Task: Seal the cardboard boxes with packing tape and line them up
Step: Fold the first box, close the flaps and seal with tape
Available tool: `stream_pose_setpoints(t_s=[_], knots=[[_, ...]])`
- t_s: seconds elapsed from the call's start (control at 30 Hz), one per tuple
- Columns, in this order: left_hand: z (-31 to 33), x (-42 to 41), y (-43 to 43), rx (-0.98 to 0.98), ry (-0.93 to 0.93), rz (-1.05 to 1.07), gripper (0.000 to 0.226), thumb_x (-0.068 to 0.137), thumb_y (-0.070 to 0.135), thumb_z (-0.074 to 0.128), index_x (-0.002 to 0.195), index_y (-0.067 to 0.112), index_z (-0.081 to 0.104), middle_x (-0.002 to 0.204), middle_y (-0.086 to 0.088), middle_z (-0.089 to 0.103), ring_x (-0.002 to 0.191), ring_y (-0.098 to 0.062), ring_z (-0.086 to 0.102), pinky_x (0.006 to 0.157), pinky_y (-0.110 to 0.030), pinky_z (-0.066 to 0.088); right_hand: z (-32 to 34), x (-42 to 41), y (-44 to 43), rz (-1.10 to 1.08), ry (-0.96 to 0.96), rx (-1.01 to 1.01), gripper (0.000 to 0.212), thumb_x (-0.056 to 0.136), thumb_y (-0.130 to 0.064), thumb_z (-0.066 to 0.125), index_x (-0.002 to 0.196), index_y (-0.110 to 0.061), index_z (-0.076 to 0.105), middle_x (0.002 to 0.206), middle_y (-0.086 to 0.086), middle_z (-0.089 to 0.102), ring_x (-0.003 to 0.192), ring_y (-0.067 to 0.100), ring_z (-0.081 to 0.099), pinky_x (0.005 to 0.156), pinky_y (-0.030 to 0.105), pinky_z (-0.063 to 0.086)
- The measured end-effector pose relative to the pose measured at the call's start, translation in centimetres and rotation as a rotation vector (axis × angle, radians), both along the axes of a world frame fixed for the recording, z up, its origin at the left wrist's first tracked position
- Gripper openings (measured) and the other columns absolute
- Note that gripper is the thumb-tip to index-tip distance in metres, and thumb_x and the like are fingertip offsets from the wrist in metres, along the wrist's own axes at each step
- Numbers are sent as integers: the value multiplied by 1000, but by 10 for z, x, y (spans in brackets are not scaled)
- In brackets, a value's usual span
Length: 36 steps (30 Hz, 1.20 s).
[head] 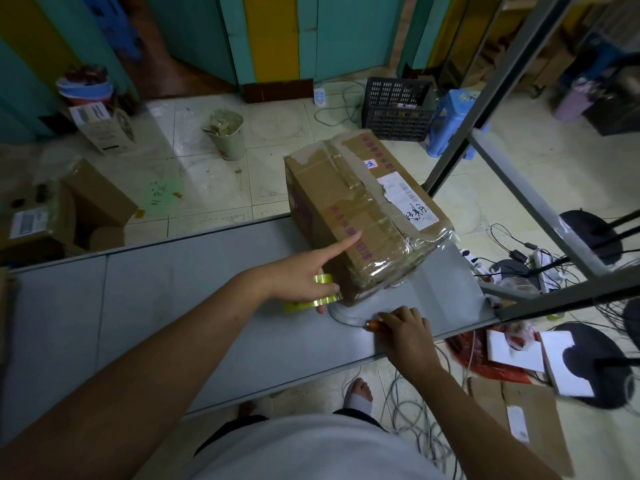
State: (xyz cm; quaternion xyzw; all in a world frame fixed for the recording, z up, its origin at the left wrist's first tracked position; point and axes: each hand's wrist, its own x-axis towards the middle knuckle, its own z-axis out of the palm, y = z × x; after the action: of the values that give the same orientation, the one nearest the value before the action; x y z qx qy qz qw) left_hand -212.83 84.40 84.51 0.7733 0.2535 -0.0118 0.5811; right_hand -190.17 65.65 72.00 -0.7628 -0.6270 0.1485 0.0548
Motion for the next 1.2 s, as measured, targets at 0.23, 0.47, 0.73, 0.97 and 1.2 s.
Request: stream_pose_setpoints(t_s=[0.23,0.47,0.73,0.97,1.2], knots=[[-2,0,3,30,0,12,101,103,13,65,154,75,3,176,10,14,79,-15,81,71,-11,56,72,-5,18,-103,267,653,10,96,-25,71,96,-16,74,97,-4,66,93,15,59,82,32,48],[-4,0,0,98,48,43,101,101,16,68,156,72,4,105,23,76,71,-18,77,66,-18,56,113,-41,80,9,157,624,27,86,-38,78,103,-17,77,100,2,64,102,26,51,87,47,48],[-13,-3,3,62,16,59,99,101,15,67,154,75,8,100,31,60,74,-14,80,65,-10,53,88,-41,83,30,132,733,32,79,-32,88,105,-16,79,103,7,67,110,29,50,93,48,46],[-13,-5,7,100,23,48,95,103,13,64,153,75,12,101,32,60,75,-13,80,67,-11,55,100,5,74,354,214,526,69,76,-55,88,133,-22,70,134,-1,64,127,29,52,101,54,45],[-19,-23,-2,492,200,79,104,99,41,70,155,69,-14,101,10,77,68,-7,71,71,-33,58,112,38,87,368,71,429,82,74,-39,92,148,-30,57,156,-7,51,153,23,35,125,54,19]])
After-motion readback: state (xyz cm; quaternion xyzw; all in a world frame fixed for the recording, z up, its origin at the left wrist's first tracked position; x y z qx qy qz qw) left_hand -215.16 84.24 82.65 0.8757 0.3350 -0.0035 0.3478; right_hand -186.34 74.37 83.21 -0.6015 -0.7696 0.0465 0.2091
